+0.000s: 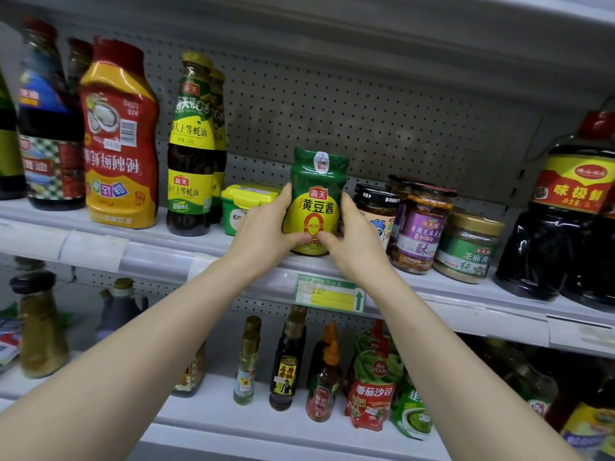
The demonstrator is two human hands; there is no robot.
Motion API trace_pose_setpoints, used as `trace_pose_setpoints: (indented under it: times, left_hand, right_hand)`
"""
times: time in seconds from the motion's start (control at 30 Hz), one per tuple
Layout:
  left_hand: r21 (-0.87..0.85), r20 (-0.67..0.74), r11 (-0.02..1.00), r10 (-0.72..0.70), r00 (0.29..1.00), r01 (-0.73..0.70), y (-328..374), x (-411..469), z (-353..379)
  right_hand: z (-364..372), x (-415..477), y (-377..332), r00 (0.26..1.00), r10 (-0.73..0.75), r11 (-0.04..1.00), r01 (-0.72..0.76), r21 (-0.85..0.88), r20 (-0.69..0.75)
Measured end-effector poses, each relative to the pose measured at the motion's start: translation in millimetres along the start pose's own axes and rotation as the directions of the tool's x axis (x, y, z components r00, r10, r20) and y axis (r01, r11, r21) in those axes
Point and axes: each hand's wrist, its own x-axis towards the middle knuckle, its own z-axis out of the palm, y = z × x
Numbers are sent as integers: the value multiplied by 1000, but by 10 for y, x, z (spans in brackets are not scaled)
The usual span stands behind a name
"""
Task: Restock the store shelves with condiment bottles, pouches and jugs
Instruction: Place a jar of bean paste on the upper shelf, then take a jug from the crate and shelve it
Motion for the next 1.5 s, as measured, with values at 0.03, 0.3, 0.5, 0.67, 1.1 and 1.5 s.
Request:
trace_pose_setpoints:
  times: [0.03,0.3,0.5,0.67,1.1,1.5]
  left_hand:
    - [-19,24,1000,1,1000,0,3,10,-4]
    - [-43,73,999,-17,997,20,-20,15,-14]
    - [-93,-51,996,-17,999,12,61,-63,-31]
    - [-123,-191,992,11,981,-35,286,-256,-53]
    - [-279,-22,952,121,992,-122,1710,-1032,944]
    - [-403,217,907,228,949,-125,3596,-2104,2527]
  right_hand:
    - [0,-4,2,1000,0,1000,0,-4,-8]
    - [1,-17,-2,1000,4,1000,-4,-29,20]
    - [-105,-105,52,999,-6,998,4,56,40]
    - [-305,-325,95,996,-85,993,84,87,7]
    - [-1590,-1423,1171,997,-12,999,15,50,-72]
    - [-3294,-3144,2759,959,202,974,-217,-60,-198]
